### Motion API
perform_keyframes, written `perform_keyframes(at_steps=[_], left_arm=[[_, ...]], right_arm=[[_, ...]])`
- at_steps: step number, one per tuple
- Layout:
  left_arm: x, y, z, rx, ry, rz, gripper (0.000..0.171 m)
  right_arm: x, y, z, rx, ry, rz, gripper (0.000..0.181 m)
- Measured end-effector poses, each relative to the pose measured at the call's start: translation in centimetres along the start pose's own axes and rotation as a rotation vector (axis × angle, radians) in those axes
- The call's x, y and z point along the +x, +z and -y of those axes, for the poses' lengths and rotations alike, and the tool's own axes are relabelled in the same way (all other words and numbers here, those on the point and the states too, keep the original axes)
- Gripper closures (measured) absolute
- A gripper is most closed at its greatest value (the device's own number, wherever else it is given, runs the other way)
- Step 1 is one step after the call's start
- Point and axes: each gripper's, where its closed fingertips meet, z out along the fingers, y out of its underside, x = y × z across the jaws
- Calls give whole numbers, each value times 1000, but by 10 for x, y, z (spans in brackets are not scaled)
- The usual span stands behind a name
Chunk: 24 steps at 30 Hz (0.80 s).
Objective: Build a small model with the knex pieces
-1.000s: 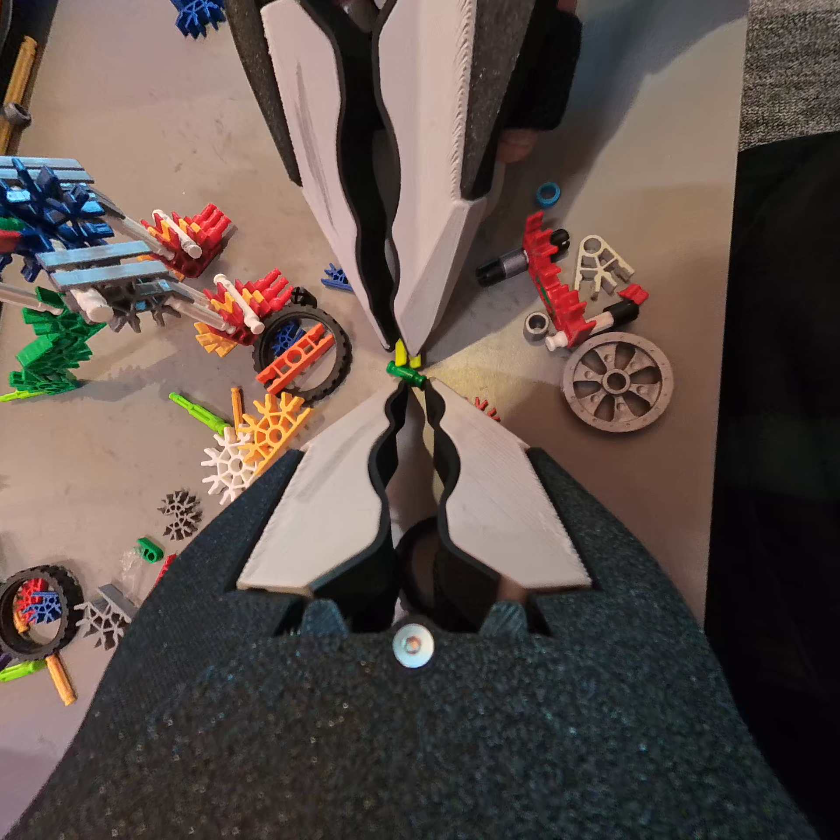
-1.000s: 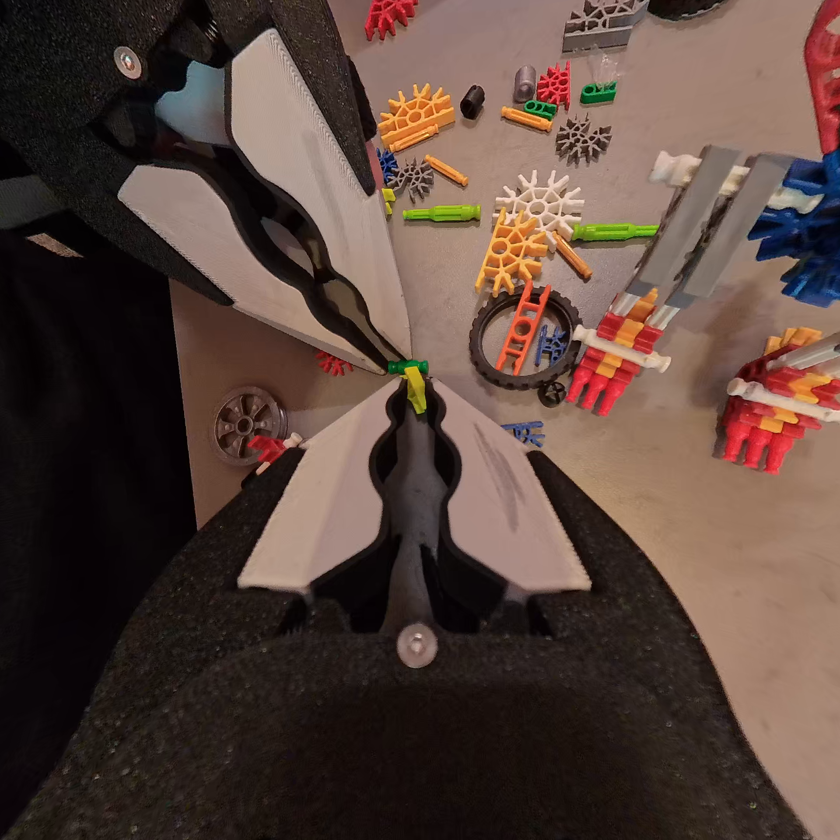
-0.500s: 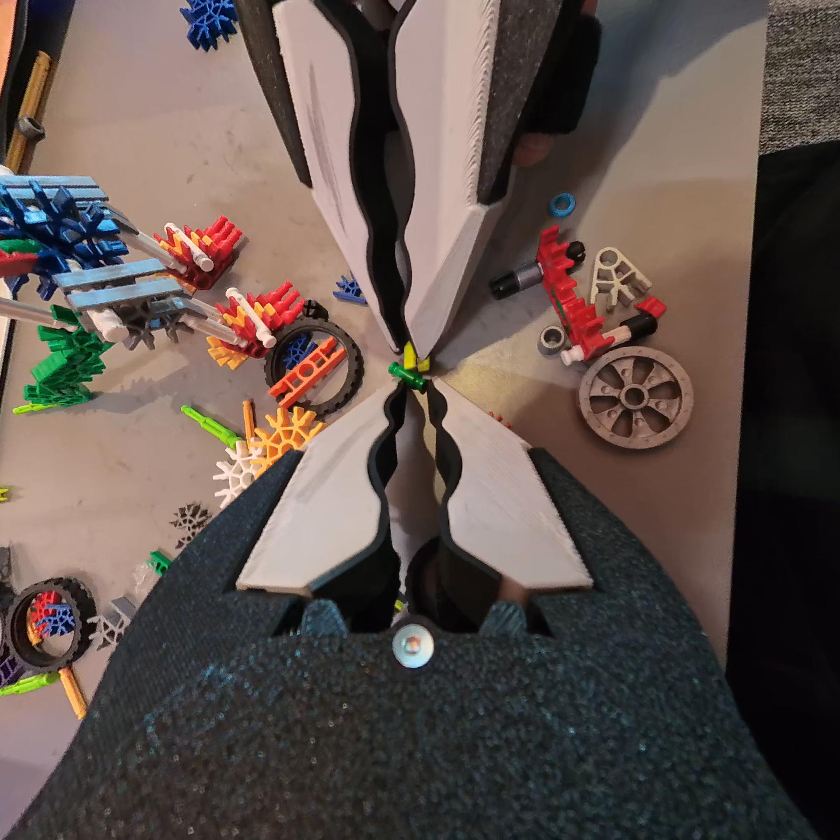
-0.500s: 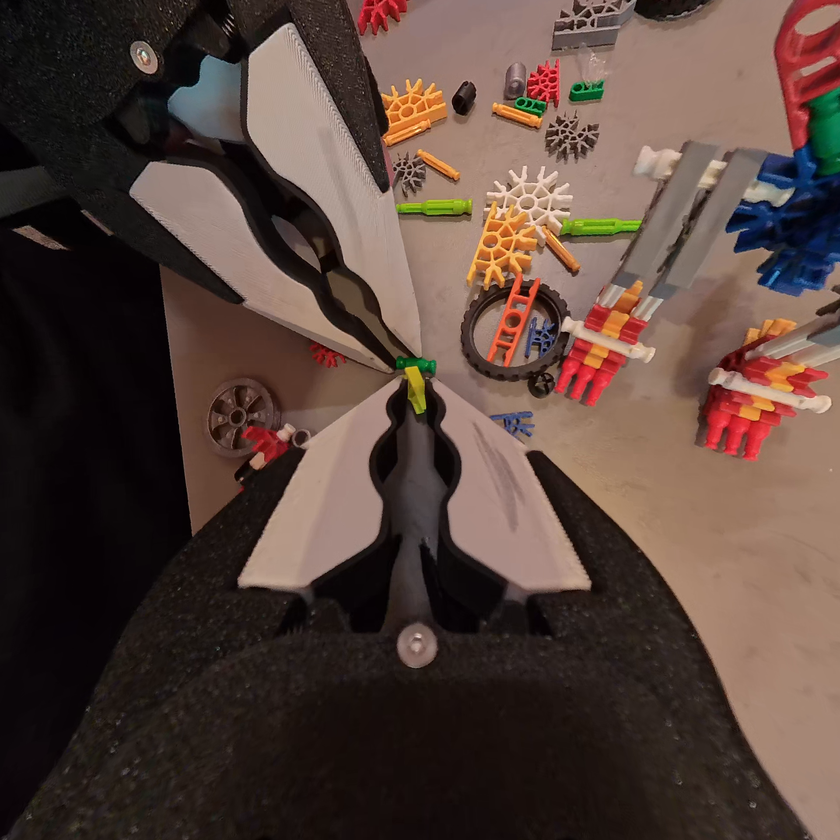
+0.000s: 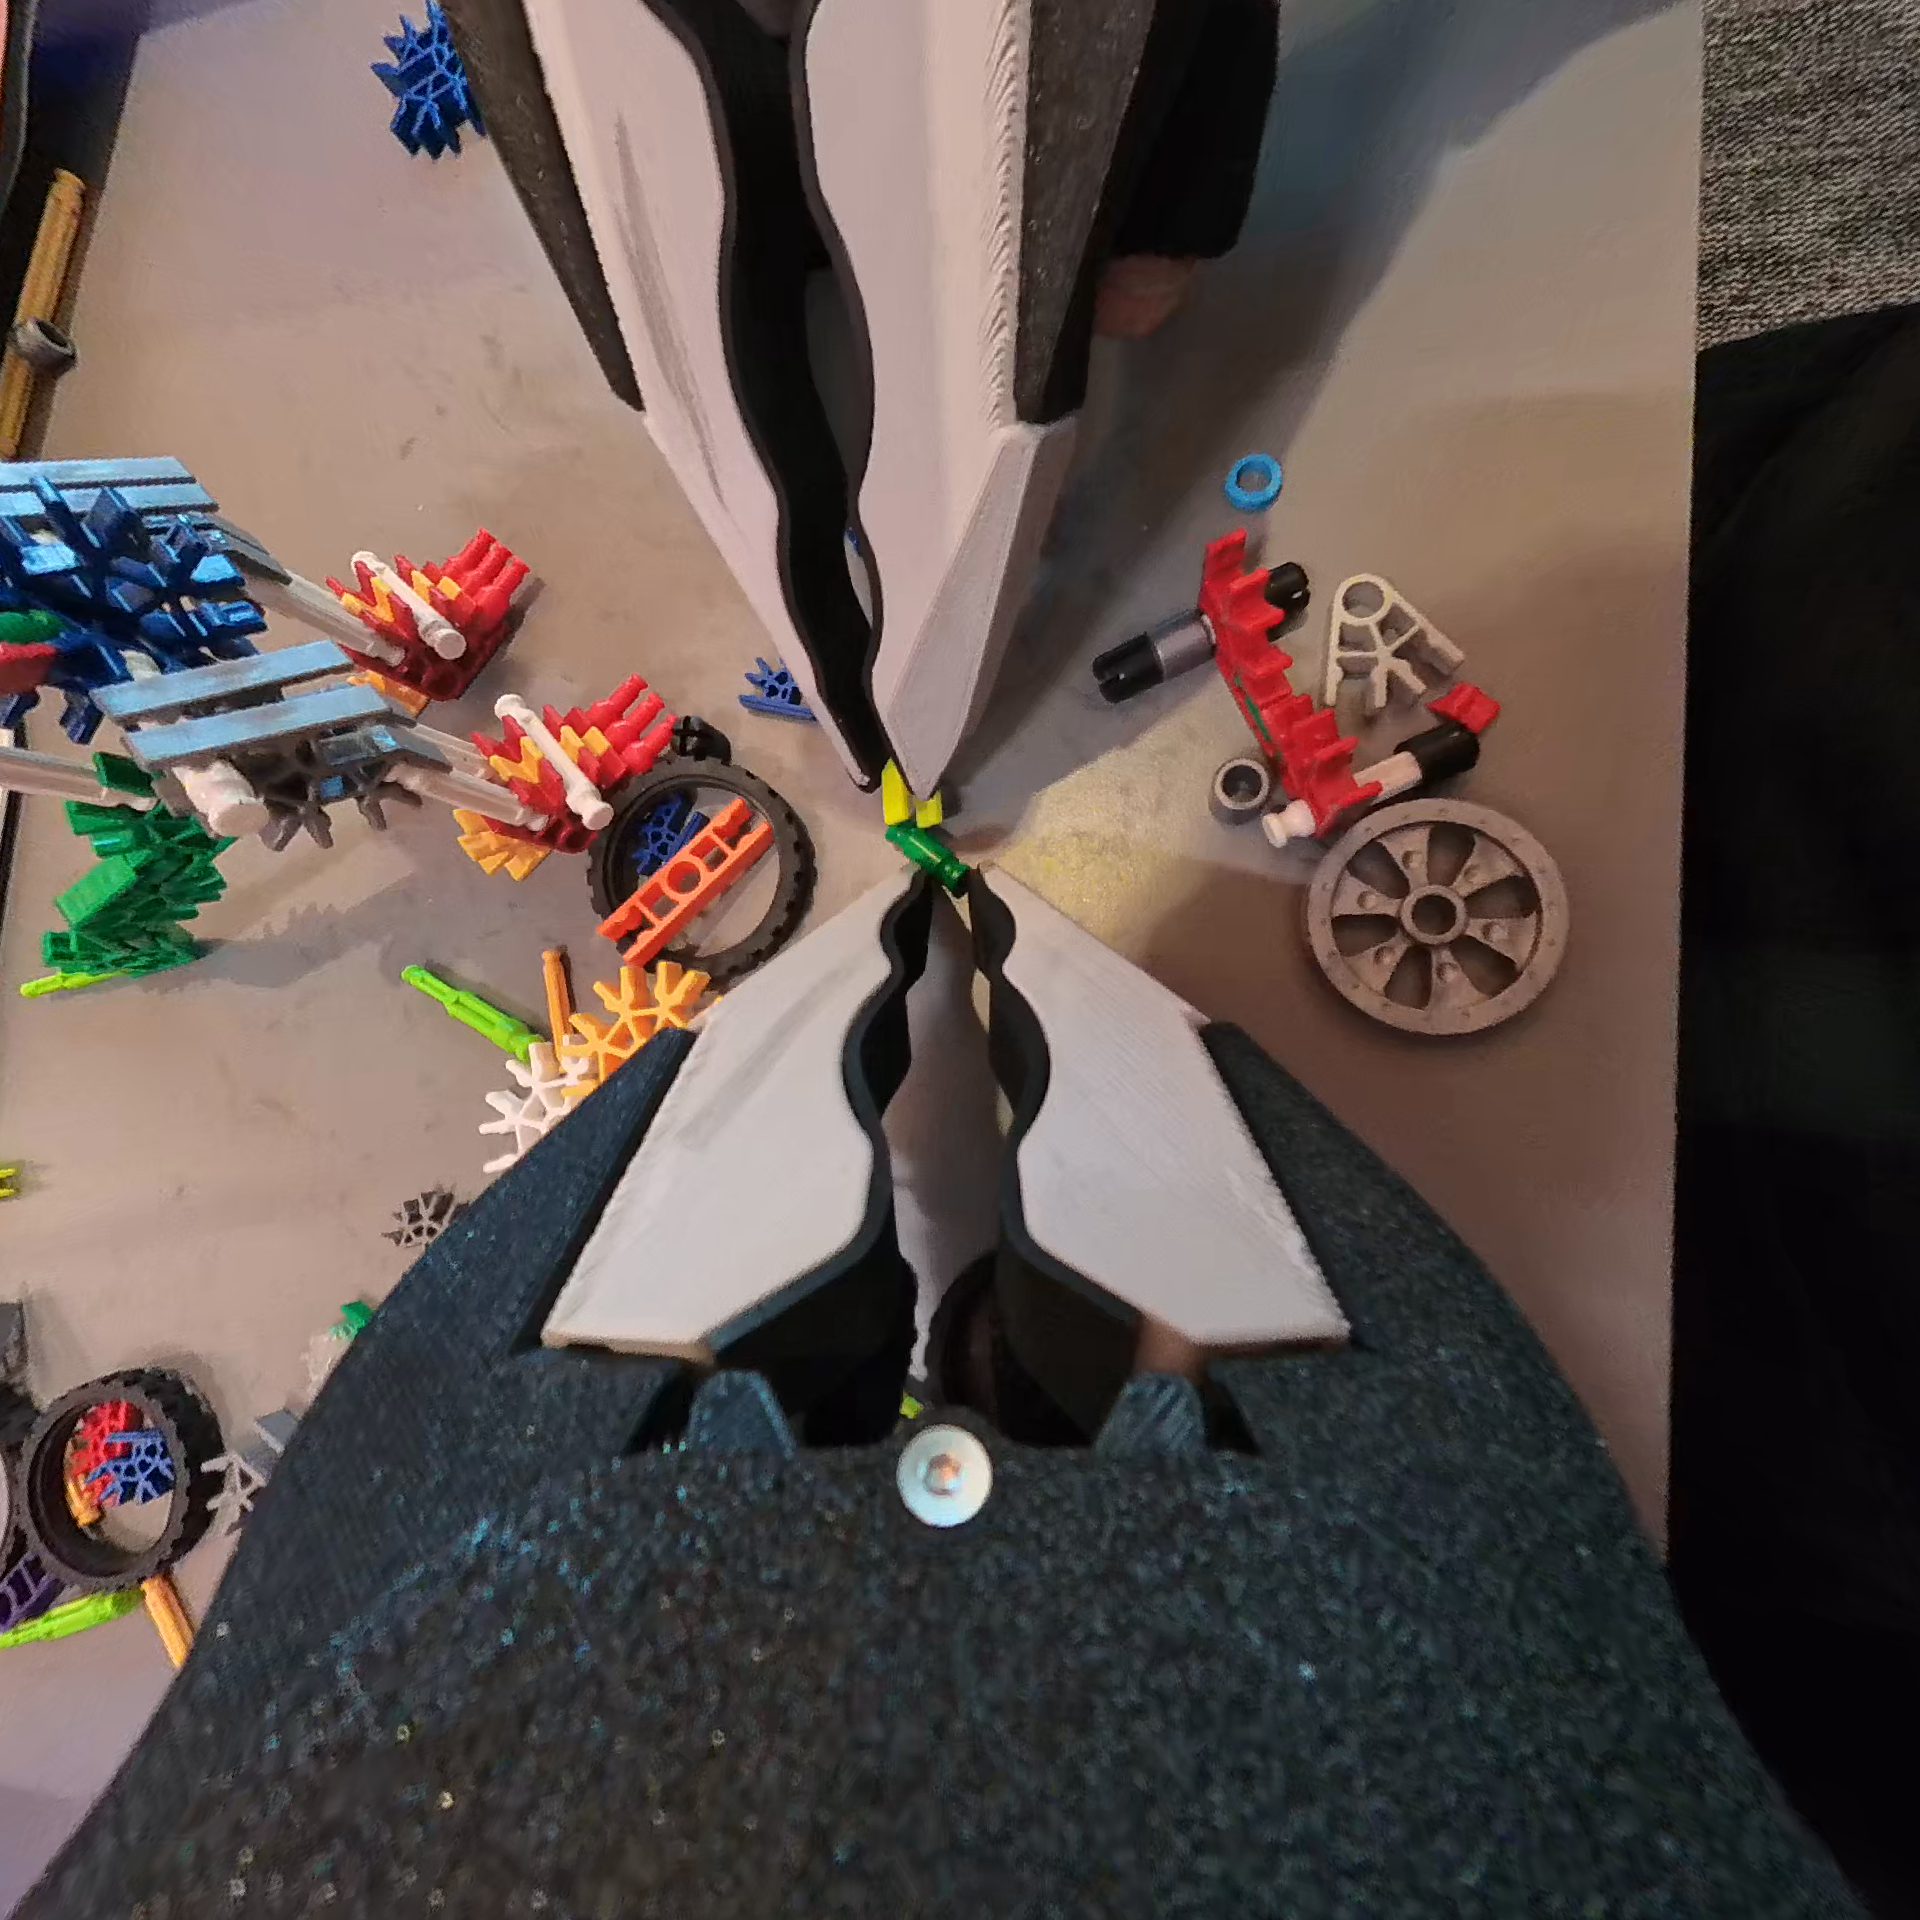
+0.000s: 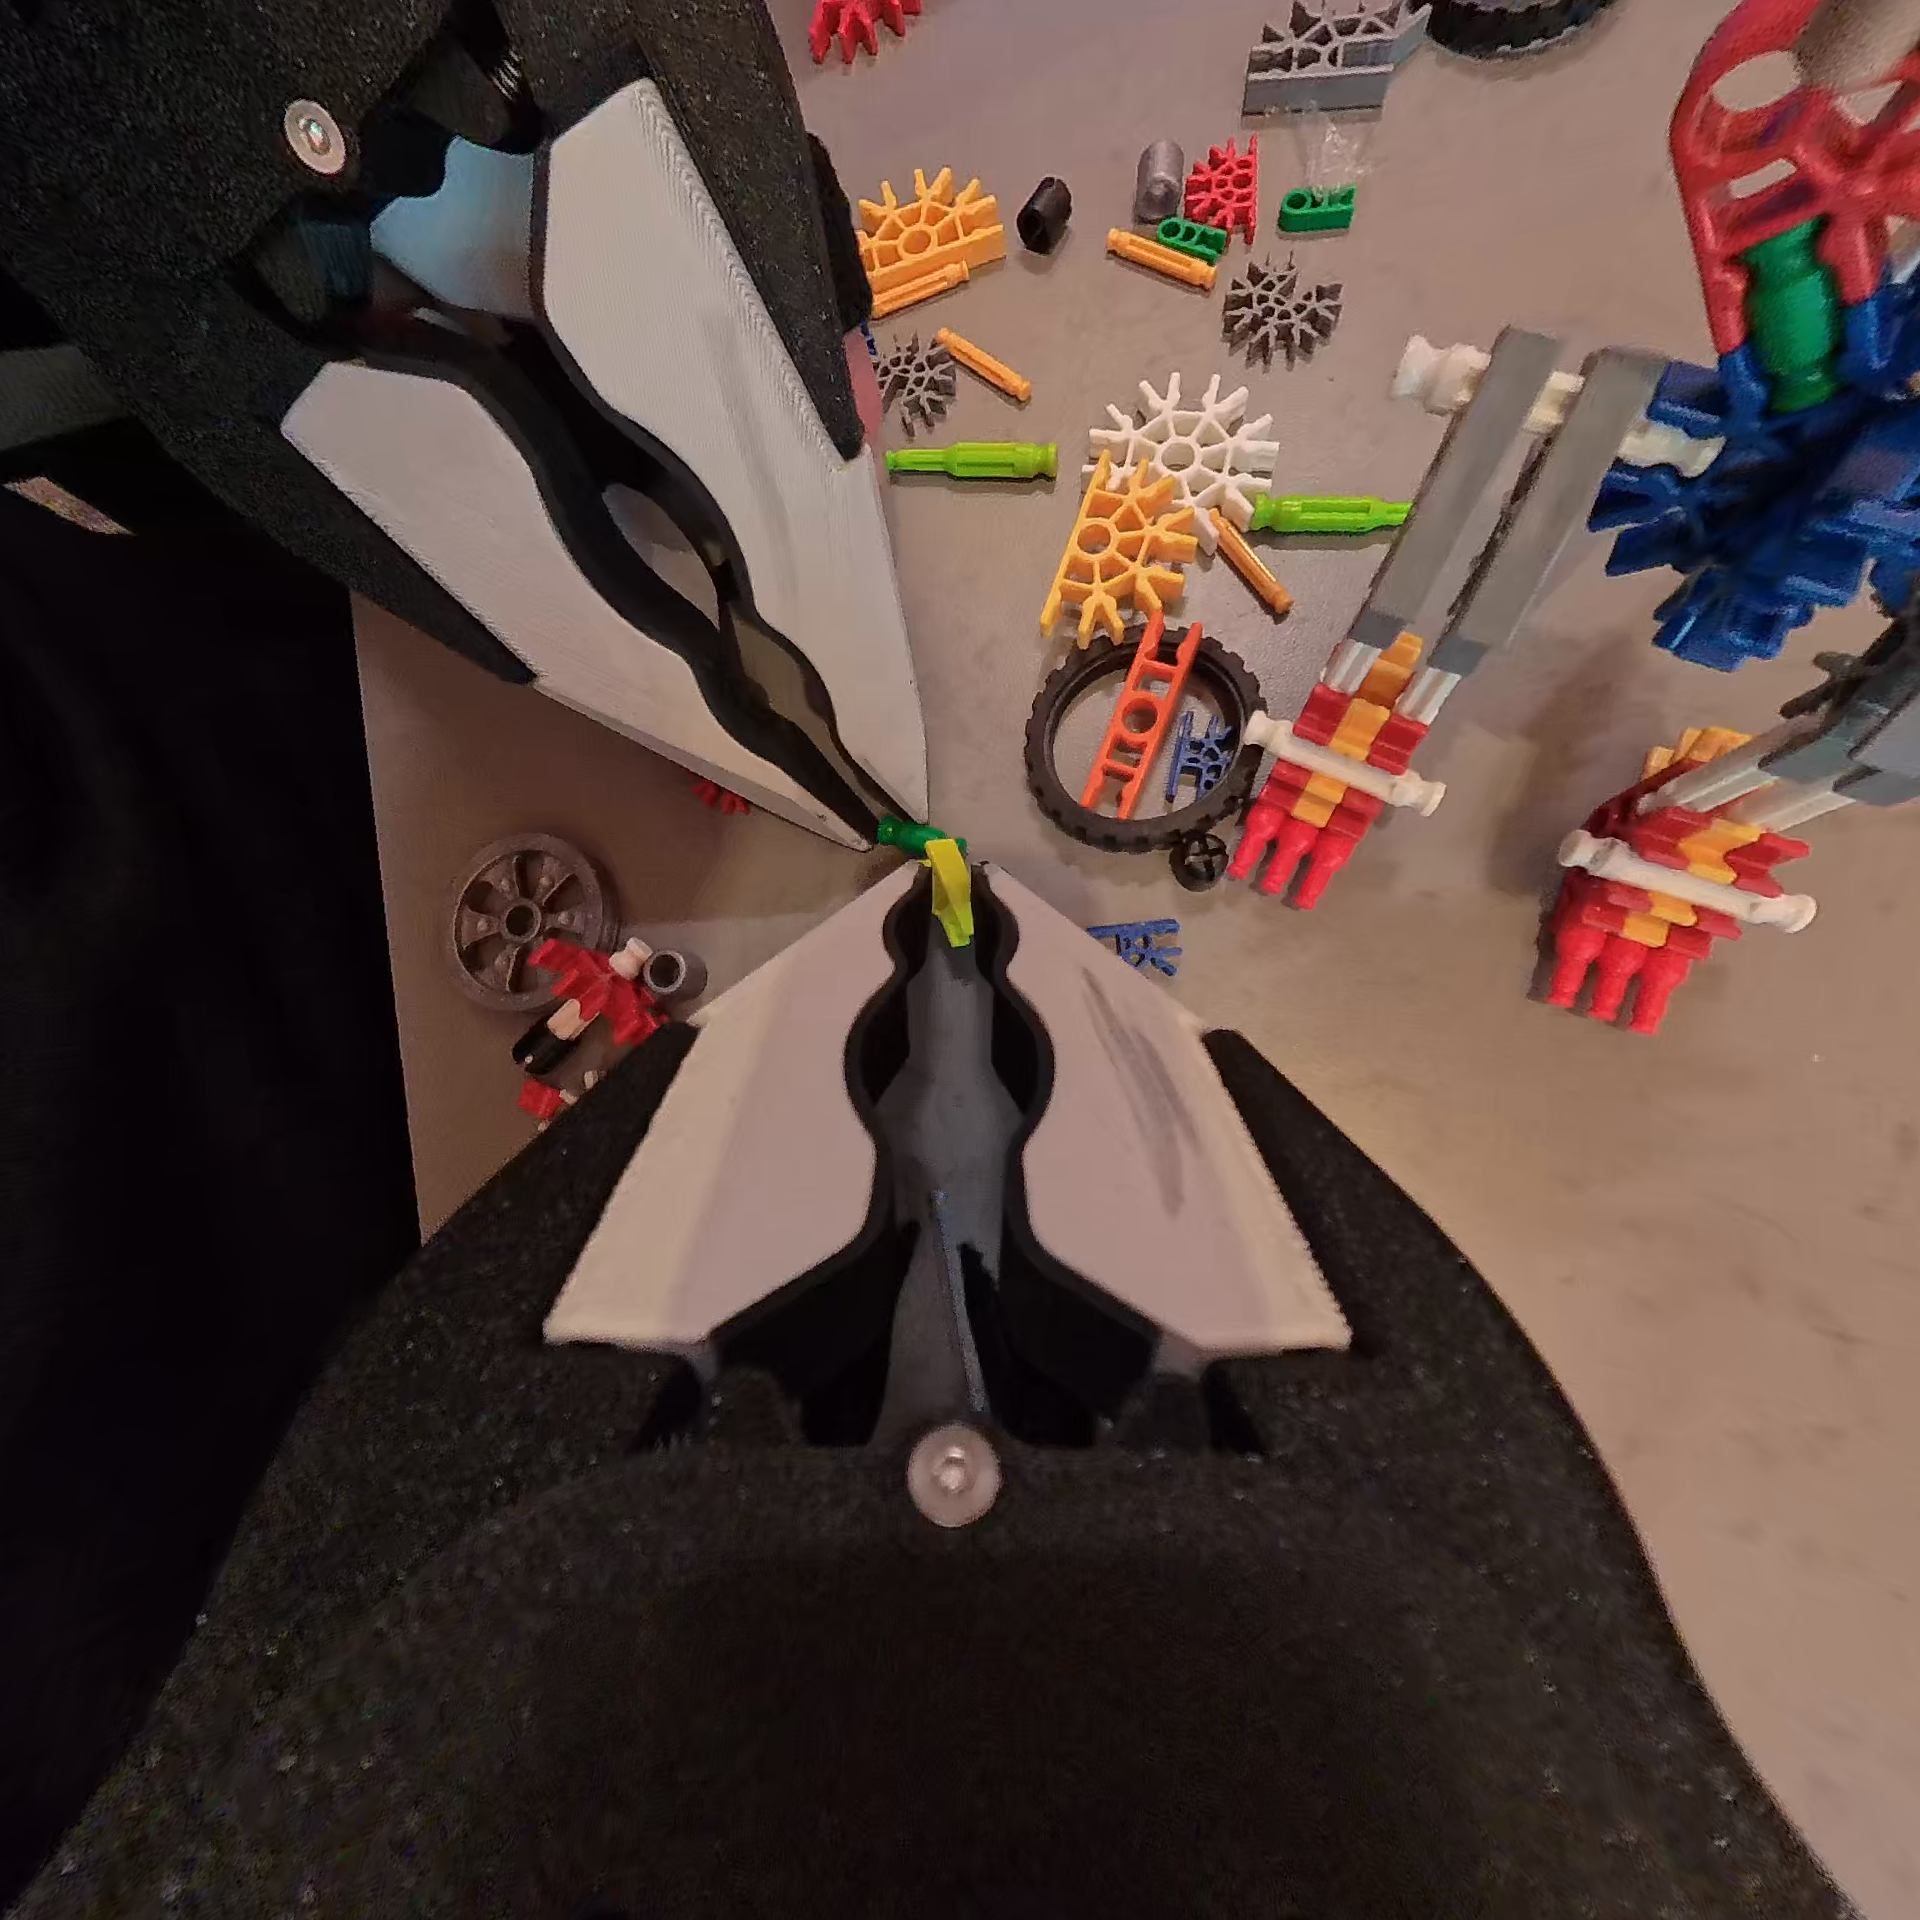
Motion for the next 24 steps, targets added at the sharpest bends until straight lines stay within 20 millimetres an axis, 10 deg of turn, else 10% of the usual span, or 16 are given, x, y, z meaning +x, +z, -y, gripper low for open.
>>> perform_keyframes(at_steps=[24], left_arm=[[-1,4,5,-4,3,-25,160]], right_arm=[[-8,0,-7,-56,-55,54,175]])
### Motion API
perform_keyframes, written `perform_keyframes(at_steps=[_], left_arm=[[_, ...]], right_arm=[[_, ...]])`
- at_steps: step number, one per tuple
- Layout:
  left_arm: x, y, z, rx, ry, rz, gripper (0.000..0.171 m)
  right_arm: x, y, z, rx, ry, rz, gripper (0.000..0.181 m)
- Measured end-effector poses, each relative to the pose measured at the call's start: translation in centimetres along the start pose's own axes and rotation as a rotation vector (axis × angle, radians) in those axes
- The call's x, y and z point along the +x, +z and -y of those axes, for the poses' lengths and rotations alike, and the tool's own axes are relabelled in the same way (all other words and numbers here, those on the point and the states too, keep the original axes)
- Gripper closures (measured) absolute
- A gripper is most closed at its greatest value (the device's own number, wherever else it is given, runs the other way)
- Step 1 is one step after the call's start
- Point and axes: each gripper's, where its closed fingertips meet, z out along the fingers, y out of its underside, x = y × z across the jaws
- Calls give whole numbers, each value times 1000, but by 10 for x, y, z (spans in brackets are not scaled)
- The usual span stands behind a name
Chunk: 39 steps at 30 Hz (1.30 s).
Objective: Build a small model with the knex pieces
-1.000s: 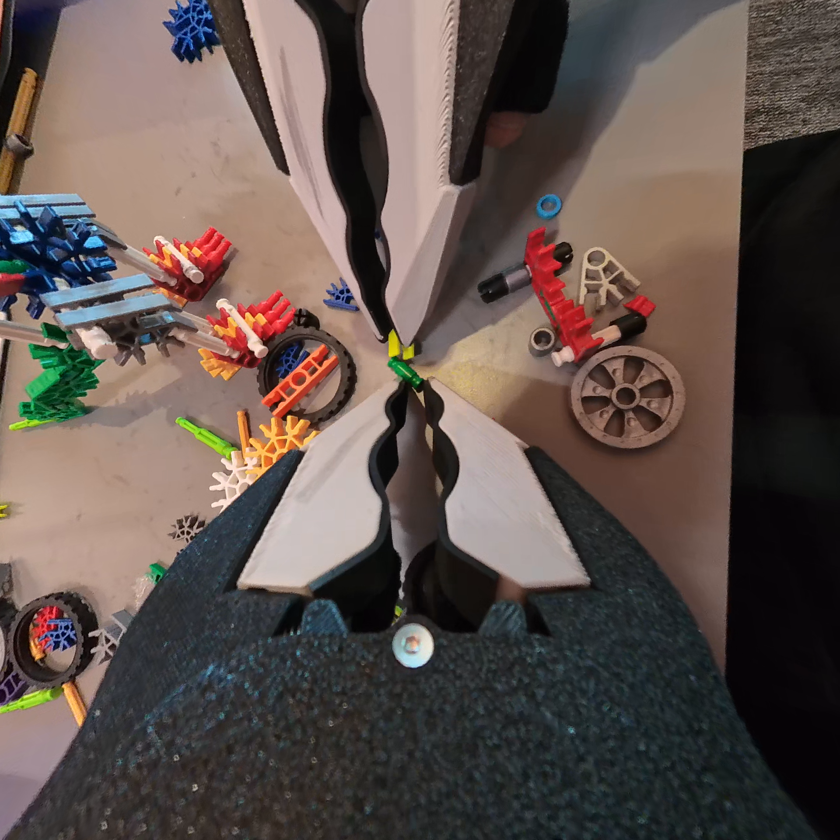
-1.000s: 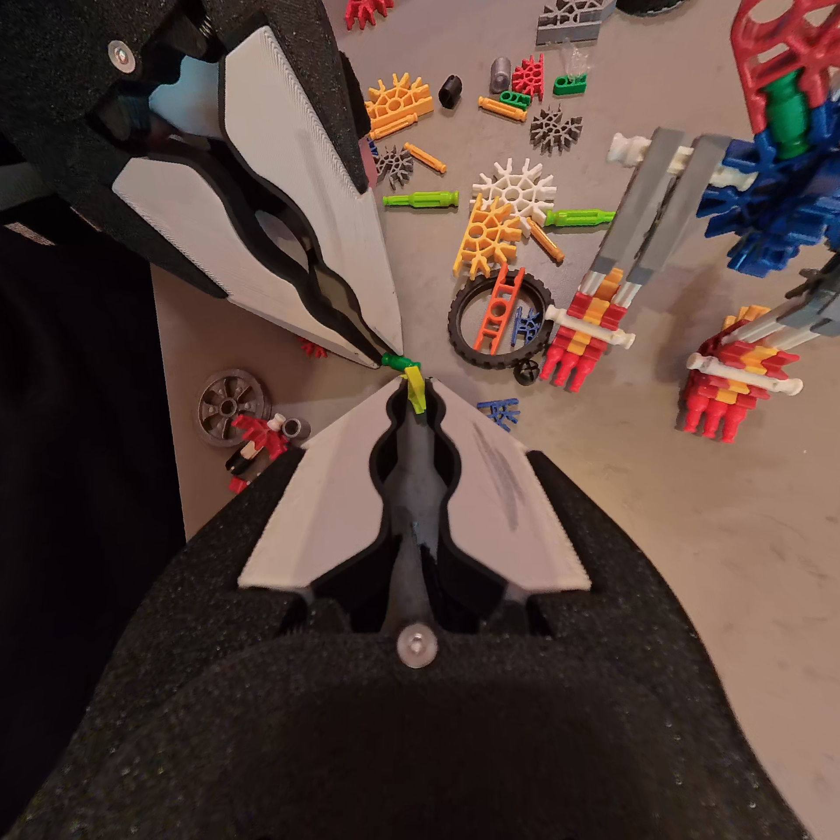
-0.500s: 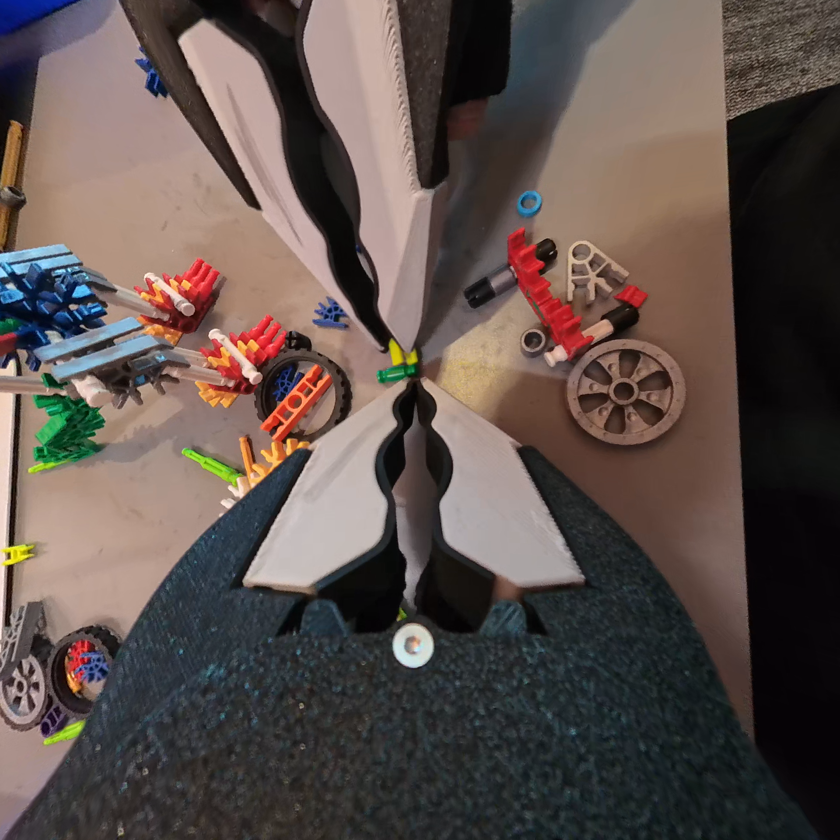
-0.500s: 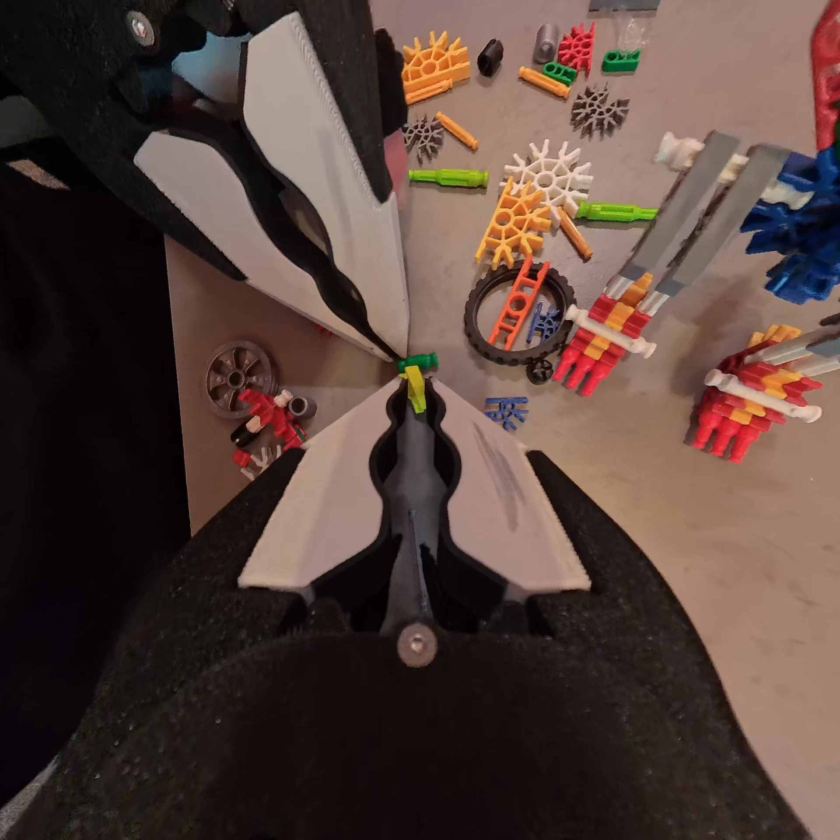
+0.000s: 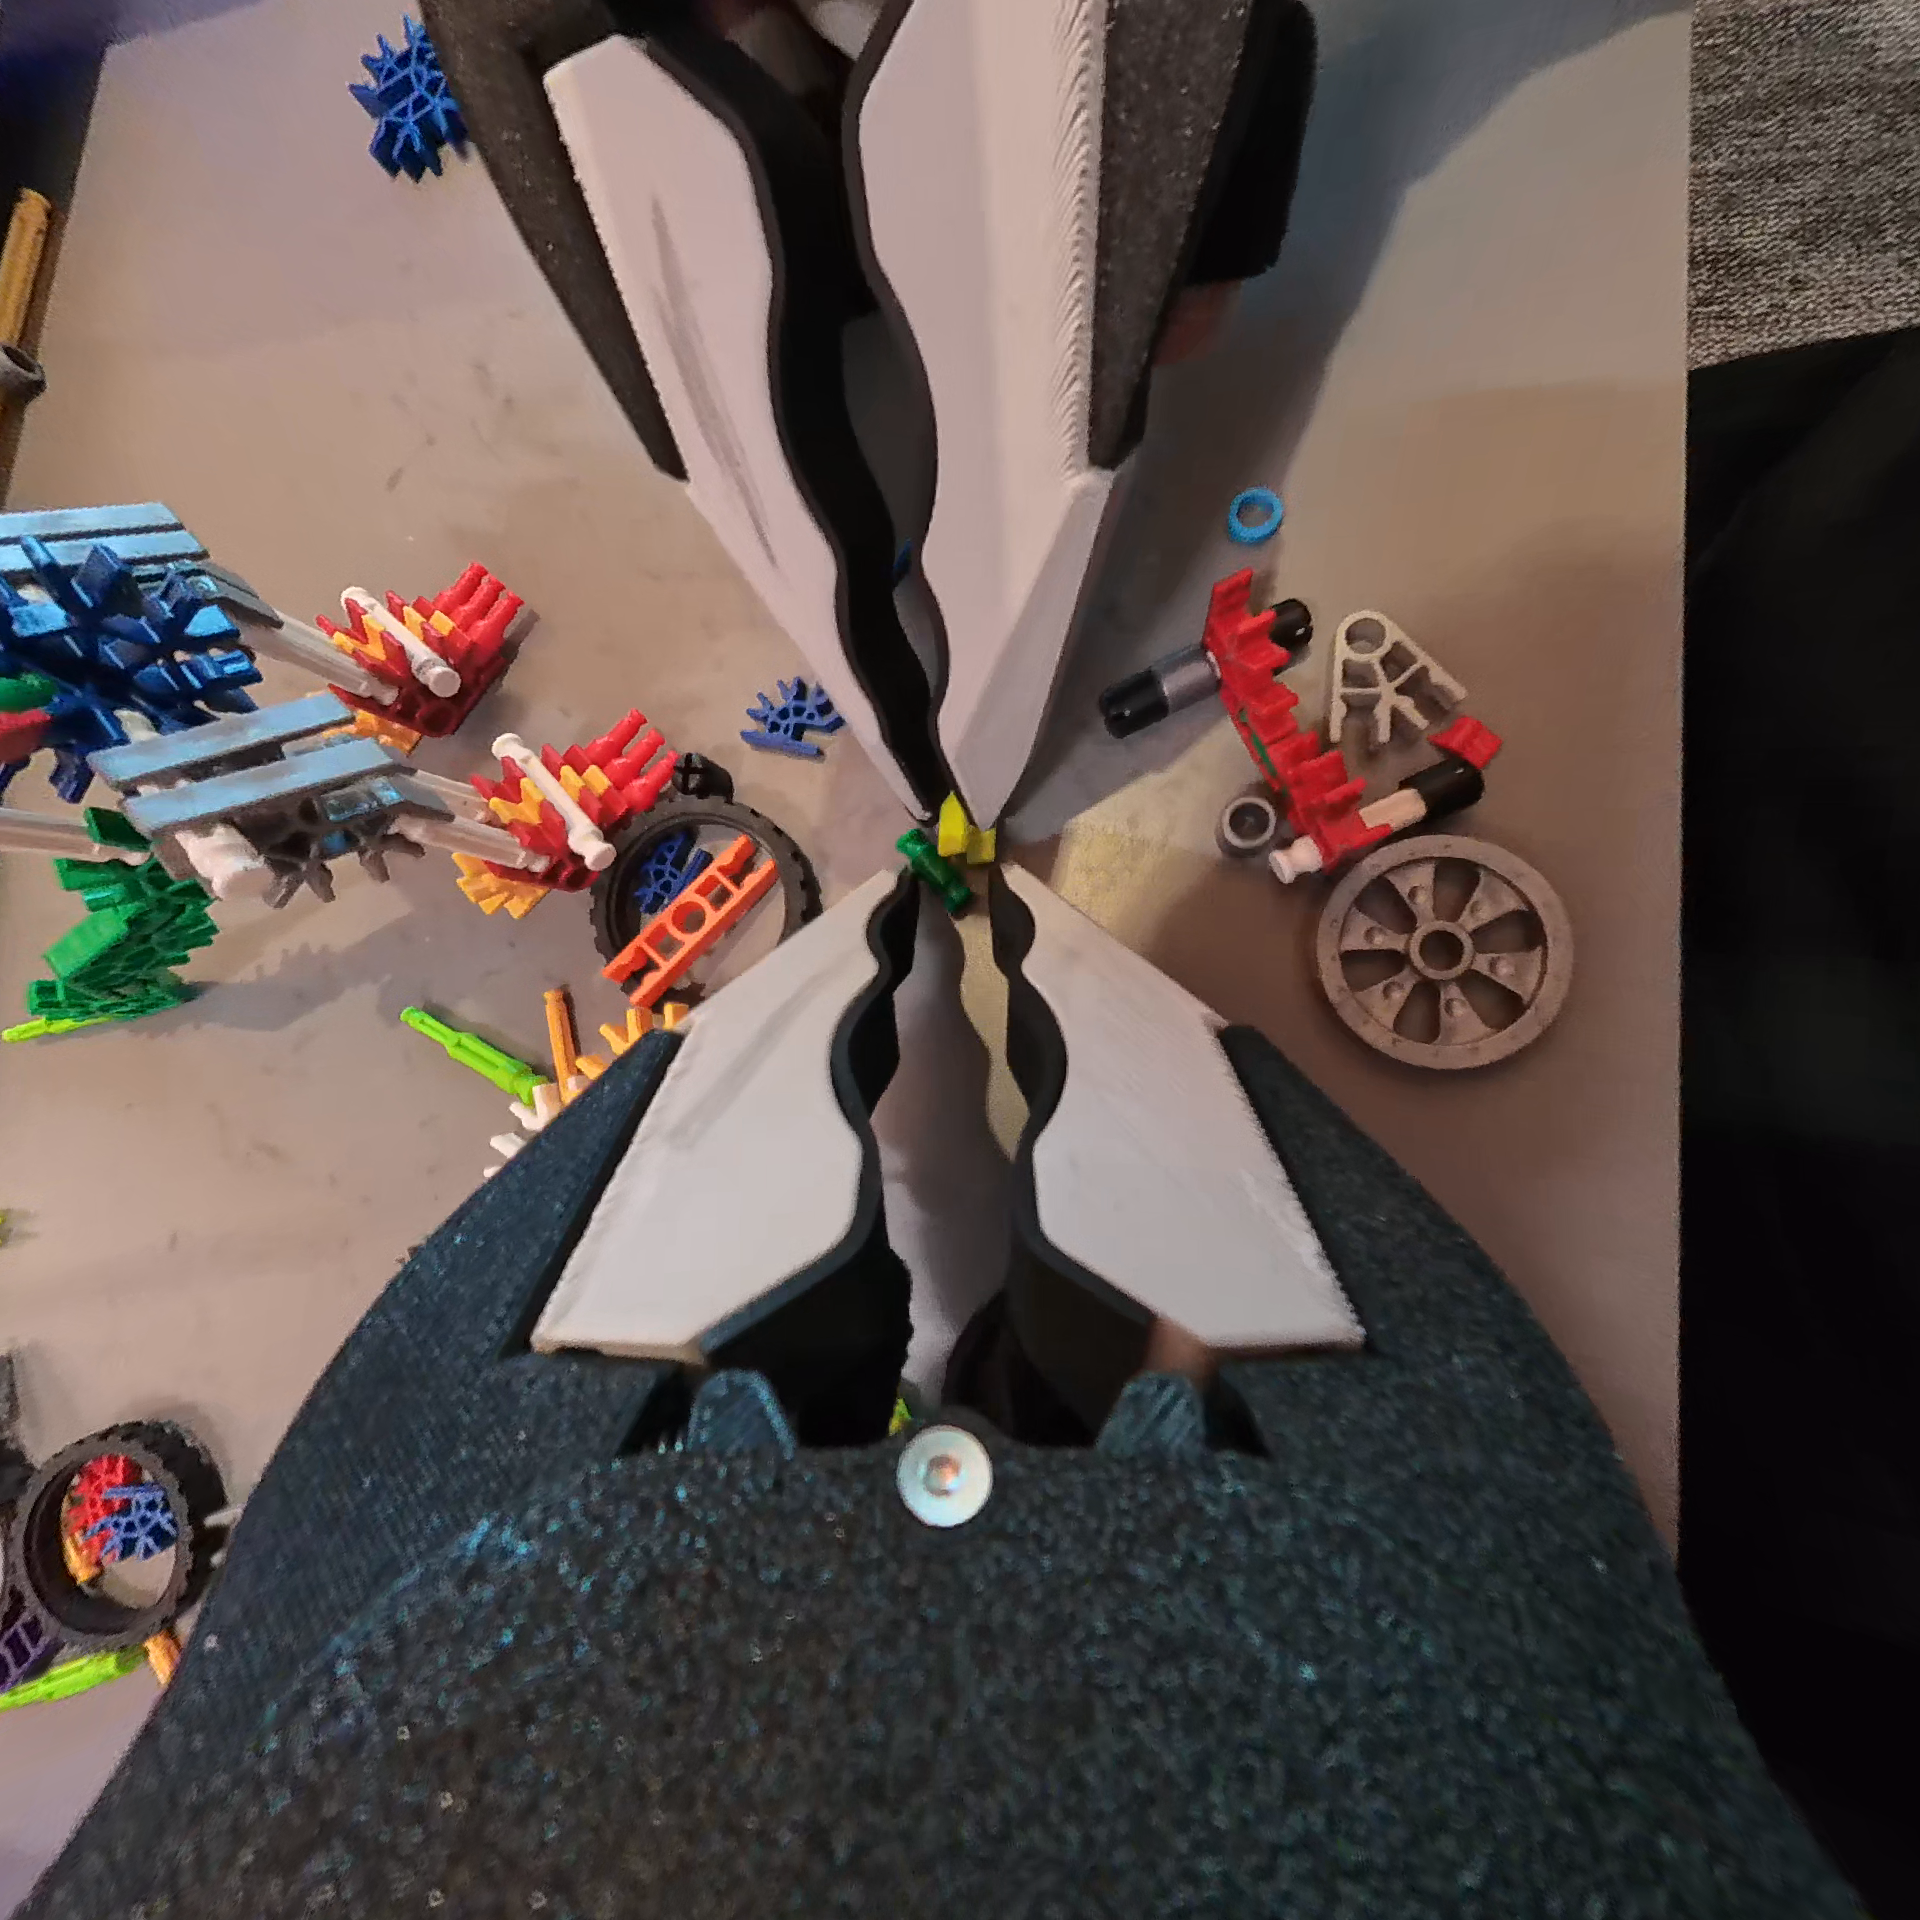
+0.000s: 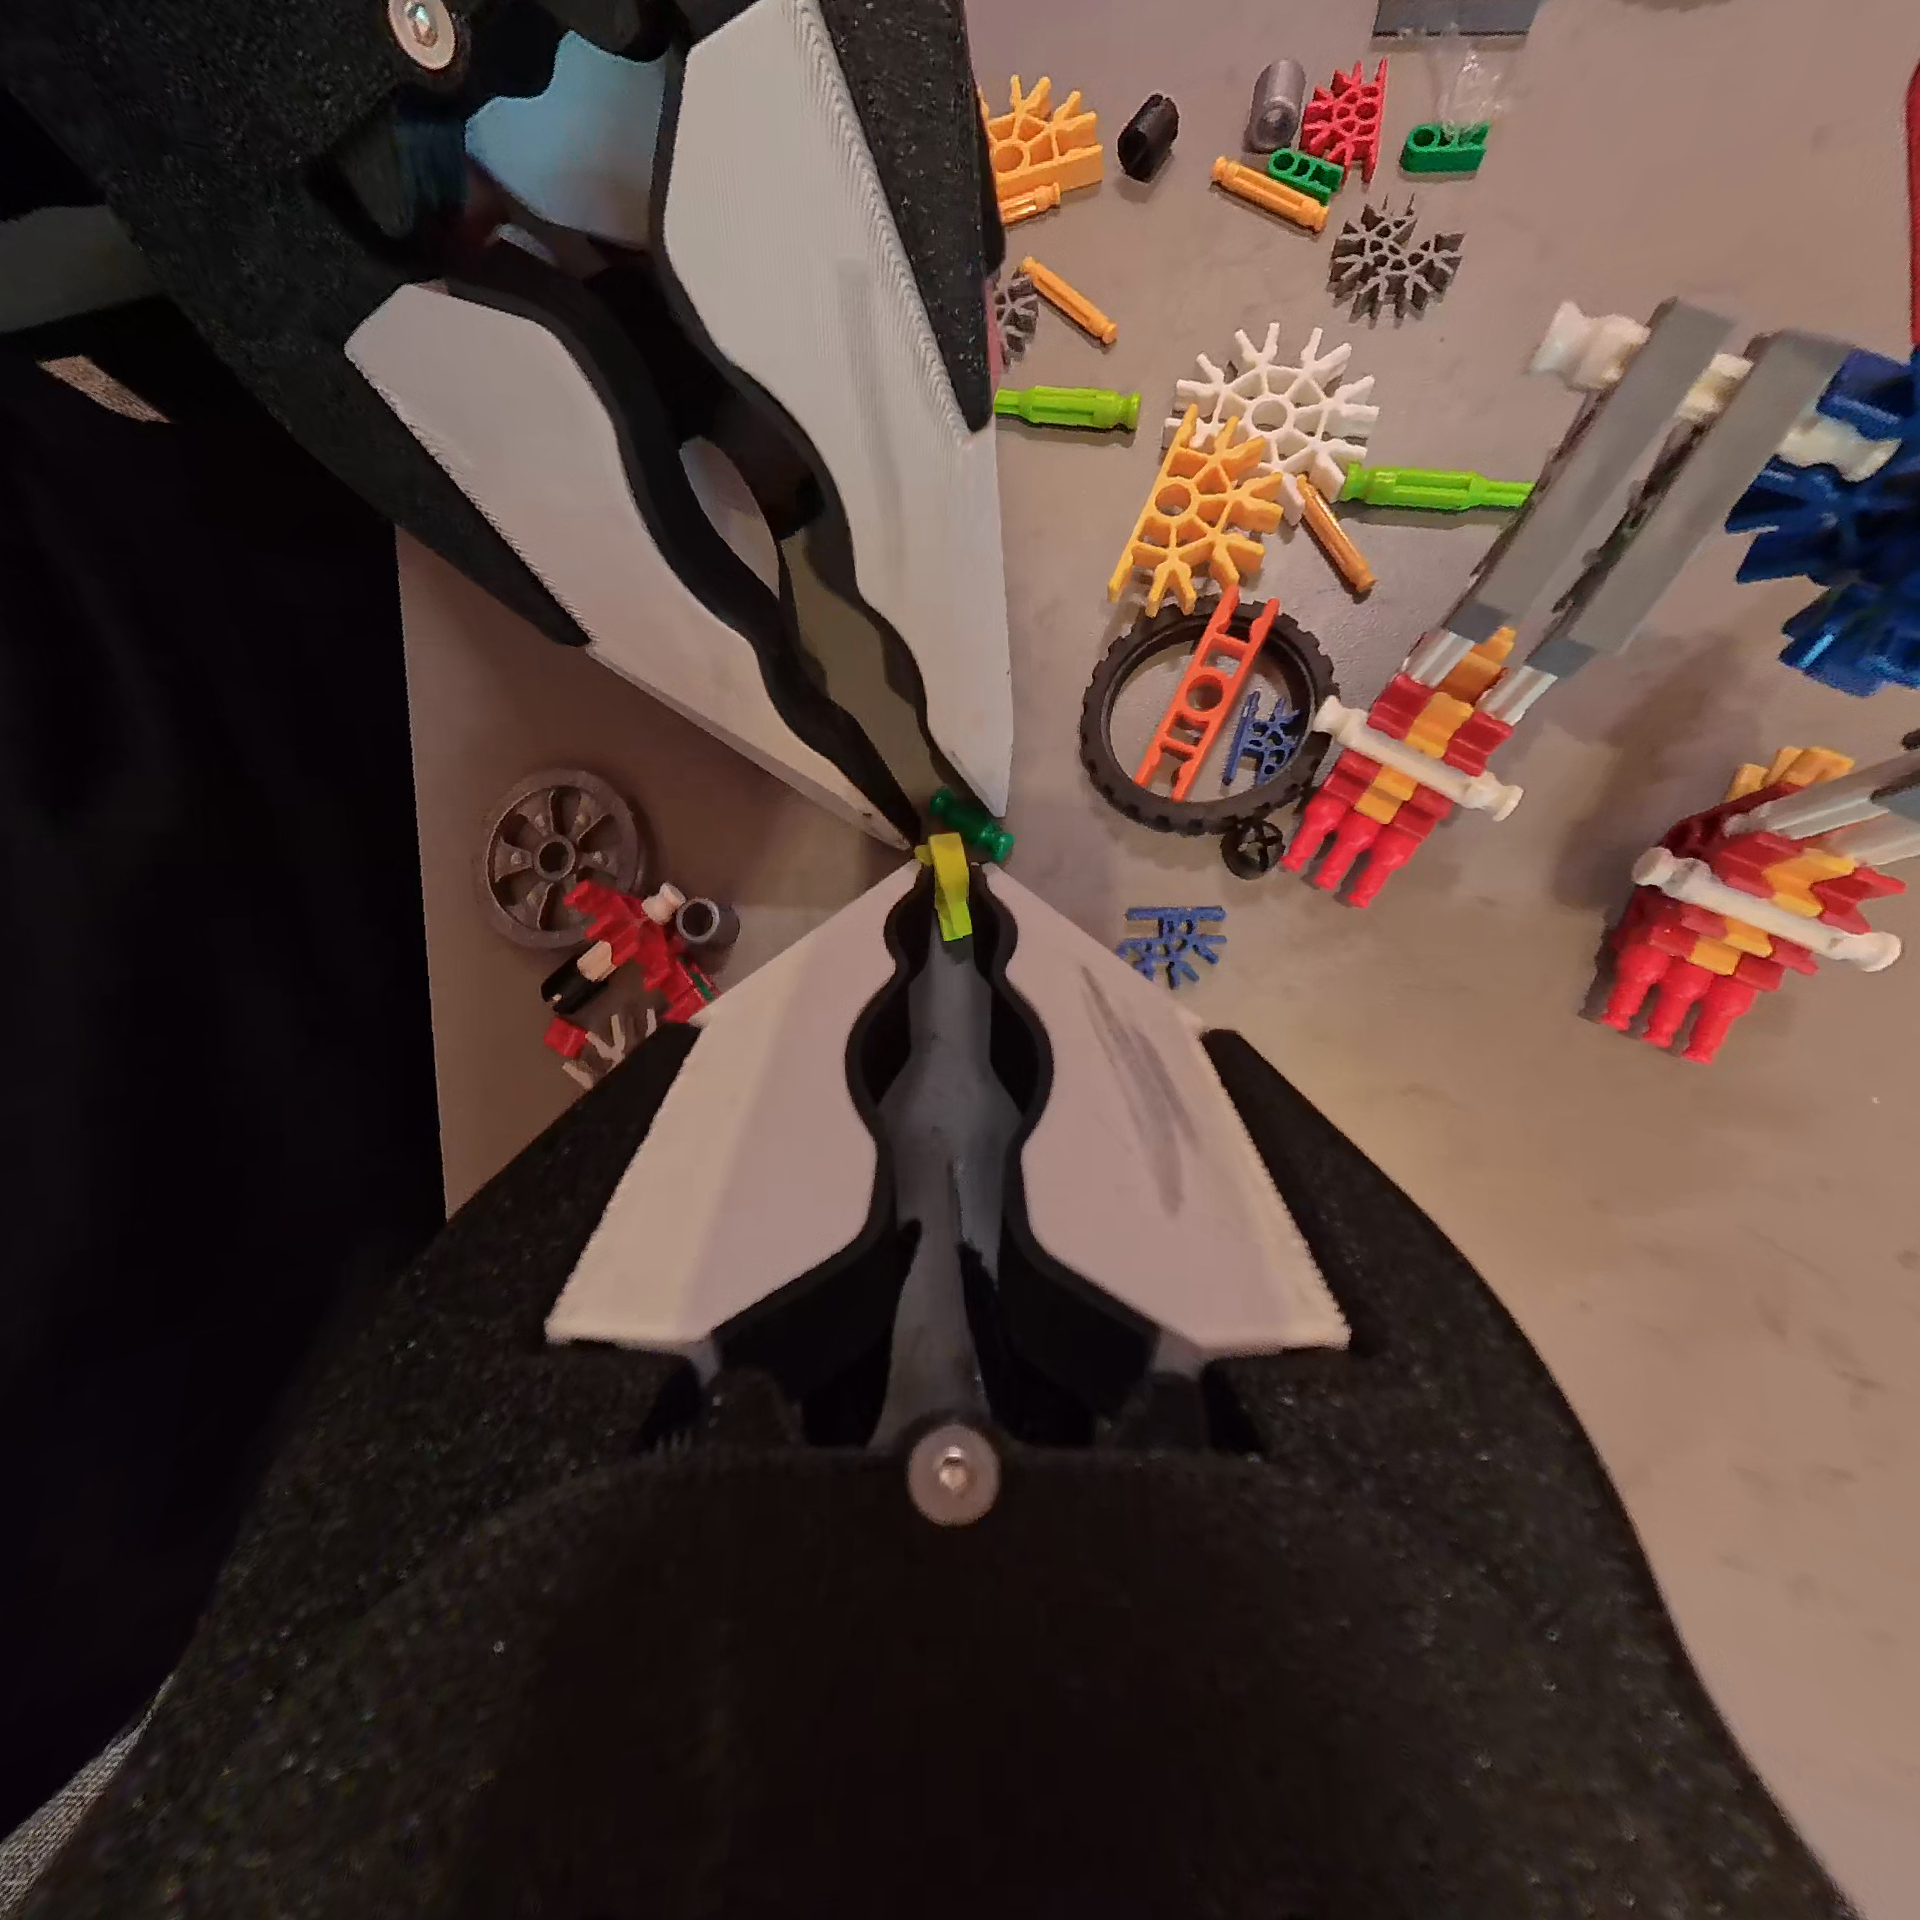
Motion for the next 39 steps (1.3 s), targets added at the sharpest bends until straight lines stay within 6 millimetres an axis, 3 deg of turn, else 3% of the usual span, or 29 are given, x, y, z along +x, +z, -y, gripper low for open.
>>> perform_keyframes(at_steps=[20,27,39], left_arm=[[2,3,3,0,79,11,168],[4,3,4,6,84,9,168],[4,3,4,7,91,8,168]], right_arm=[[4,-3,-1,4,40,-7,173],[6,-2,-1,3,61,-10,180],[5,-2,-1,-2,-36,-58,180]])
